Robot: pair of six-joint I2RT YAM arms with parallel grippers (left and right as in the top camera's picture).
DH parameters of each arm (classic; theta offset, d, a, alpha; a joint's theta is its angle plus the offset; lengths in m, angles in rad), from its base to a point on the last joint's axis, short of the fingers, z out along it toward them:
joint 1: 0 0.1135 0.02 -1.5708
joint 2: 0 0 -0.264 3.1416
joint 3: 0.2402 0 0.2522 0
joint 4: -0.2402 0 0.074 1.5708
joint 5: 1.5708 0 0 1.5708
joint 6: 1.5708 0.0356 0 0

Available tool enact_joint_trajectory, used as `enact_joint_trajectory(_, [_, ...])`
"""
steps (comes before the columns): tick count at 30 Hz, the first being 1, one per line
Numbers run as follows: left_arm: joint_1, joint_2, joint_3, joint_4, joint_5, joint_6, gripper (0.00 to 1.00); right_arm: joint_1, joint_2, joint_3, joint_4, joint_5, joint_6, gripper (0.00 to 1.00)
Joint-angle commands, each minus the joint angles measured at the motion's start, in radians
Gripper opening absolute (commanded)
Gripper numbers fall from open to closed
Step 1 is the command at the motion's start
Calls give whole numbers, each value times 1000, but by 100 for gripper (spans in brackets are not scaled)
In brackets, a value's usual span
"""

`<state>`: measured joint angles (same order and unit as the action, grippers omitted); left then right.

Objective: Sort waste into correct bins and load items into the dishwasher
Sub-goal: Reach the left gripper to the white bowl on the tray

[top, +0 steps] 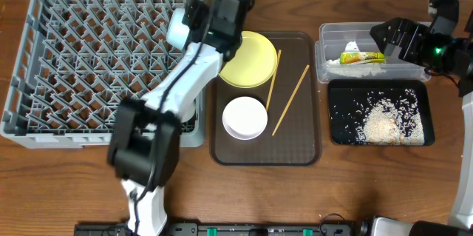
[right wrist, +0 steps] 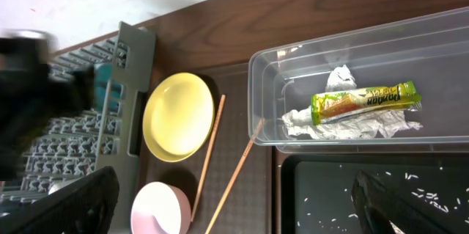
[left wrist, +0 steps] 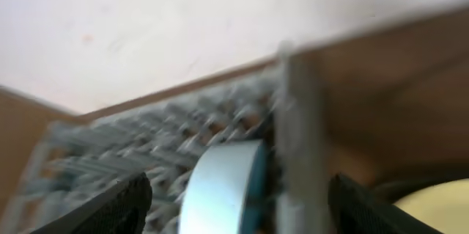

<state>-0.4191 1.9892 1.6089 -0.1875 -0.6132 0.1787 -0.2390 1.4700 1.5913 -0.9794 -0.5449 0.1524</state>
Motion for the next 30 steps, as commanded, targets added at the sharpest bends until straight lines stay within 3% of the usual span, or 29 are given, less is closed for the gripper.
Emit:
enact_joint_trajectory(1, [2,-126,4,-44,320,-257,78,-1,1,10,-1,-1,8,99])
enact_joint_trajectory(4, [1,-222,3,-208,545,-369,79,-1,1,10,-1,-1,8,99])
enact_joint_trajectory(8, [-17,-306,3,-537,807,-379,70,-1,1,10,-1,-1,8,99])
enact_joint_trajectory(11, [-70,-306,-5,-772,822,-380,68,-1,1,10,-1,-1,8,99])
enact_joint_trajectory(13, [-113,-295,-35,-846,815,-417,67,-1,1,10,-2,-1,8,99])
enact_joint_trajectory(17, [-182,-277,-120,-867,648,-686,69,-1,1,10,-1,-1,8,99])
enact_joint_trajectory(19, [-196,-274,-175,-862,532,-874,69,-1,1,10,-1,-1,8,99])
enact_joint_trajectory(21, [-192,-274,-215,-839,488,-951,68,-1,1,10,-1,-1,8,99])
enact_joint_trajectory(23, [-182,-272,-249,-792,481,-925,69,-1,1,10,-1,-1,8,99])
enact_joint_trajectory(26, [-180,-264,-304,-702,525,-779,70,-1,1,10,-1,-1,8,99])
enact_joint_trajectory(30, [-180,-245,-347,-685,536,-768,70,-1,1,10,-1,-1,8,99])
